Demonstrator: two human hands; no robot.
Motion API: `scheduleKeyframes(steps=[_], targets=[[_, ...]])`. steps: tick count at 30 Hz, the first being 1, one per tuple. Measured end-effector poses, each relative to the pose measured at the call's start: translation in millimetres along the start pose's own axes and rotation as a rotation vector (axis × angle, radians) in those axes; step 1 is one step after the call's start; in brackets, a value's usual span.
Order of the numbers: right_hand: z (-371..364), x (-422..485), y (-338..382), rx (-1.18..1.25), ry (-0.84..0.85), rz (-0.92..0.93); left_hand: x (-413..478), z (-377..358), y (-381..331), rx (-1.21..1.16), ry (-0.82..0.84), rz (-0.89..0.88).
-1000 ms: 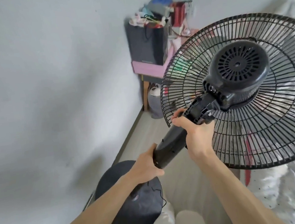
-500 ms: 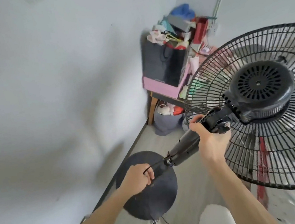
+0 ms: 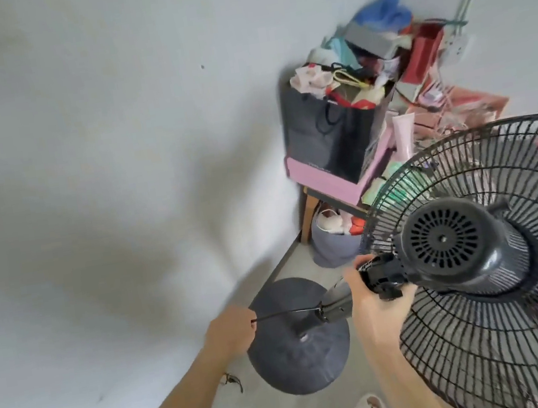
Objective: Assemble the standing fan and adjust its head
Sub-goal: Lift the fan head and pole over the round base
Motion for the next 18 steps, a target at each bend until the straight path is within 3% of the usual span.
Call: scheduleKeyframes(steps=[1, 2, 3, 4, 5, 7, 11, 18], targets=[[0.3, 9.7, -5.0, 0.126, -0.010, -0.070, 11.3, 0.9, -3.8, 0.010, 0.000, 0.007], [-3.0, 20.2, -10.8, 0.039, 0.070, 0.013, 24.3, -1.7, -6.1, 0.022, 0.002, 0.030], [-7.4, 33.3, -20.9, 0.081, 0.040, -0.095, 34.3, -4.7, -6.8, 0.033, 0.014, 0.046], [-6.0, 43.6, -37.7, 0.358, -0.082, -0.240, 42.2, -9.7, -6.8, 0.055, 0.034, 0.049], [-8.3, 52.9, -45.8, 0.534, -0.073, -0.347, 48.8, -17.3, -7.6, 0.075, 0.054, 0.050], [-7.4, 67.1, -56.9, 0.498, -0.095, -0.386, 64.7, -32.8, -10.1, 0.099, 0.081, 0.054], [0.7, 86.4, -78.9, 0.302, -0.145, -0.184, 93.3, -50.7, -1.6, 0.170, 0.120, 0.071], [-5.1, 111.1, -121.1, 0.079, -0.292, -0.069, 123.3, -74.9, 60.3, 0.227, 0.189, 0.147]])
Point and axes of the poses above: each hand's wrist, its own x-axis towards the middle knuckle, its own z-axis out of the back of the hand, y = z × x, the point moved 4 cm from there along x, towards the middle knuckle, and after that the axes turned 2 degrees about -y, right-handed, at the moved point
